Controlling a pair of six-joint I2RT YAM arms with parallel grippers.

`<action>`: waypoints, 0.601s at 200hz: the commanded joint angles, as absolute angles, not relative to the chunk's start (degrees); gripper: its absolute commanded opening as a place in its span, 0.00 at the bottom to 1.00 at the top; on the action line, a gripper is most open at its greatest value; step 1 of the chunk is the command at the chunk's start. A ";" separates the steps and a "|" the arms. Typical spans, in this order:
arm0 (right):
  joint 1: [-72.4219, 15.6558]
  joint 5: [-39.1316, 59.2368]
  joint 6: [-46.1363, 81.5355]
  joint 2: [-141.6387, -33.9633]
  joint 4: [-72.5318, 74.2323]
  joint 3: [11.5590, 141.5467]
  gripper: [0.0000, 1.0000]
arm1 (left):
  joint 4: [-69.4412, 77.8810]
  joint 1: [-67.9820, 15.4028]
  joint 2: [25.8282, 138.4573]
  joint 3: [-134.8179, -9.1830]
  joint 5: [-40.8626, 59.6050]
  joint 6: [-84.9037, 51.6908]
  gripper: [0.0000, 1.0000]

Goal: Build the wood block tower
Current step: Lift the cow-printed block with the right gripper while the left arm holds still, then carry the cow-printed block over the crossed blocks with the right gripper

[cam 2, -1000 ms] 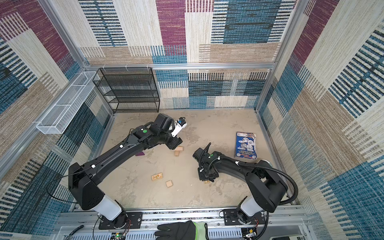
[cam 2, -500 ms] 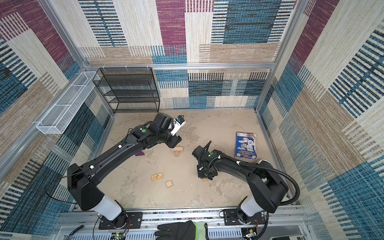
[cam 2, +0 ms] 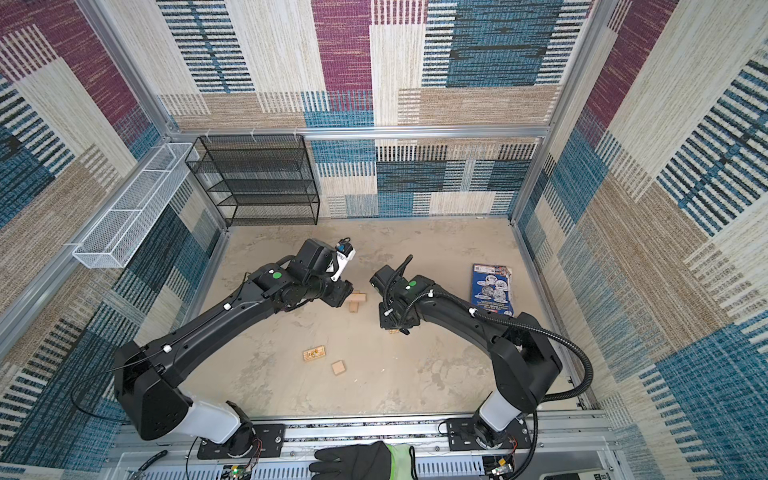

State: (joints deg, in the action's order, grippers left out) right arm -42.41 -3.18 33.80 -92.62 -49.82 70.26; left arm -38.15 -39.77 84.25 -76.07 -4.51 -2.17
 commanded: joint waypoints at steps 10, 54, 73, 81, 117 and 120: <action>-42.50 -4.71 32.78 -96.42 -53.52 76.60 0.00 | -35.96 -39.51 82.38 -73.81 -5.12 -5.53 0.63; -42.52 -3.69 32.70 -103.01 -54.84 87.19 0.00 | -34.75 -38.80 79.83 -70.33 -5.55 -8.81 0.62; -42.54 -3.44 32.52 -106.16 -55.35 90.82 0.00 | -34.71 -37.70 77.61 -66.28 -4.95 -11.12 0.62; -42.53 -3.22 32.43 -107.36 -55.52 91.40 0.00 | -34.72 -37.09 76.53 -64.61 -4.54 -11.86 0.61; -42.54 -1.25 32.43 -111.87 -55.63 96.58 0.00 | -34.34 -35.60 73.58 -59.97 -5.15 -12.99 0.61; -42.53 -1.13 32.43 -112.21 -55.71 96.83 0.00 | -34.25 -35.53 73.41 -59.80 -5.17 -13.01 0.61</action>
State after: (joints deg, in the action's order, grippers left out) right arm -42.41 -2.83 32.86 -110.17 -55.07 94.83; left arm -35.42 -35.86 74.67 -61.36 -4.99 -10.59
